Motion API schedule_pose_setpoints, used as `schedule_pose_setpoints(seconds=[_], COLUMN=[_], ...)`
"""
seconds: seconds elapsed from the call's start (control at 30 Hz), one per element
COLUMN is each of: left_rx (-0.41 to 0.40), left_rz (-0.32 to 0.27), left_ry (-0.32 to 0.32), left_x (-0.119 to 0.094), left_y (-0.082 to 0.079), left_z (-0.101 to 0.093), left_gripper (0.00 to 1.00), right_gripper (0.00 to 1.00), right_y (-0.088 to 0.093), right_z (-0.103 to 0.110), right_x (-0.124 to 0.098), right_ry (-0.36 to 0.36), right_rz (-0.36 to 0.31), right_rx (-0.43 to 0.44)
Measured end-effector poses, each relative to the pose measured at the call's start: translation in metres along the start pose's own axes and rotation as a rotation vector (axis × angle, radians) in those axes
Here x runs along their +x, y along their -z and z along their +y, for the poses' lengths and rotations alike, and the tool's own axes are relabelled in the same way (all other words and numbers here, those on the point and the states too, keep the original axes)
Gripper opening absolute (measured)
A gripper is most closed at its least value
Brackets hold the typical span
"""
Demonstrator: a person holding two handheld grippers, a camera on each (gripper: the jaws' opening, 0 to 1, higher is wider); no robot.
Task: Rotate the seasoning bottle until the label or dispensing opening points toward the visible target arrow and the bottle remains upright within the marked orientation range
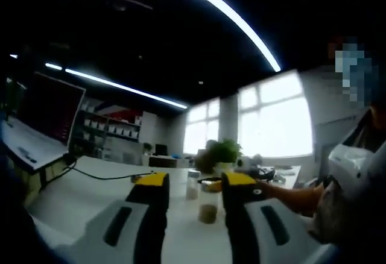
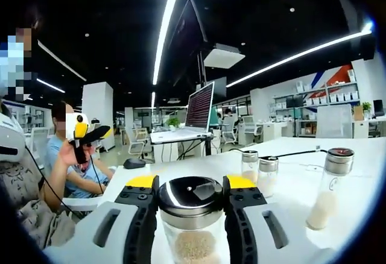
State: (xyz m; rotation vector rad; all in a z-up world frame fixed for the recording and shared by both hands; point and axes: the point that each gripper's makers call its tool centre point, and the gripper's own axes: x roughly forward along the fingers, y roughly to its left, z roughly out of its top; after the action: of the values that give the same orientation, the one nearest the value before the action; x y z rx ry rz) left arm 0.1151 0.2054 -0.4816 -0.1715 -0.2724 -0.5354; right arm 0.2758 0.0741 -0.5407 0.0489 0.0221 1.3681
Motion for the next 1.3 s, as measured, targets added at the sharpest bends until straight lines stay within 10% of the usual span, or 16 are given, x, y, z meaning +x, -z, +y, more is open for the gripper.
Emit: schedule_pose_setpoints(seconds=[0.5, 0.63, 0.77, 0.9, 1.0, 1.1, 1.3], left_rx=[0.022, 0.119, 0.224, 0.131, 0.149, 0.18, 0.17], left_rz=[0.015, 0.04, 0.034, -0.058, -0.022, 0.003, -0.012], left_ry=[0.011, 0.026, -0.062, -0.105, -0.098, -0.135, -0.111], left_x=[-0.004, -0.013, -0.032, -0.04, -0.04, -0.039, -0.04], left_y=[0.004, 0.0, -0.016, -0.034, -0.027, -0.024, -0.028], left_z=[0.0, -0.003, 0.011, 0.022, 0.023, 0.029, 0.025], left_gripper=[0.38, 0.38, 0.37, 0.37, 0.37, 0.36, 0.36], right_gripper=[0.44, 0.84, 0.52, 0.53, 0.47, 0.23, 0.39], right_y=[0.0, -0.04, -0.049, -0.061, -0.068, -0.061, -0.053], right_z=[0.001, -0.012, -0.028, -0.056, -0.08, -0.098, -0.121], right_x=[-0.001, -0.022, -0.048, -0.068, -0.083, -0.093, -0.099], right_ry=[-0.111, -0.079, -0.004, 0.137, 0.242, 0.323, 0.435], right_rz=[-0.026, -0.288, -0.301, -0.323, -0.35, -0.379, -0.406], right_rx=[0.063, 0.266, 0.228, 0.198, 0.192, 0.238, 0.281])
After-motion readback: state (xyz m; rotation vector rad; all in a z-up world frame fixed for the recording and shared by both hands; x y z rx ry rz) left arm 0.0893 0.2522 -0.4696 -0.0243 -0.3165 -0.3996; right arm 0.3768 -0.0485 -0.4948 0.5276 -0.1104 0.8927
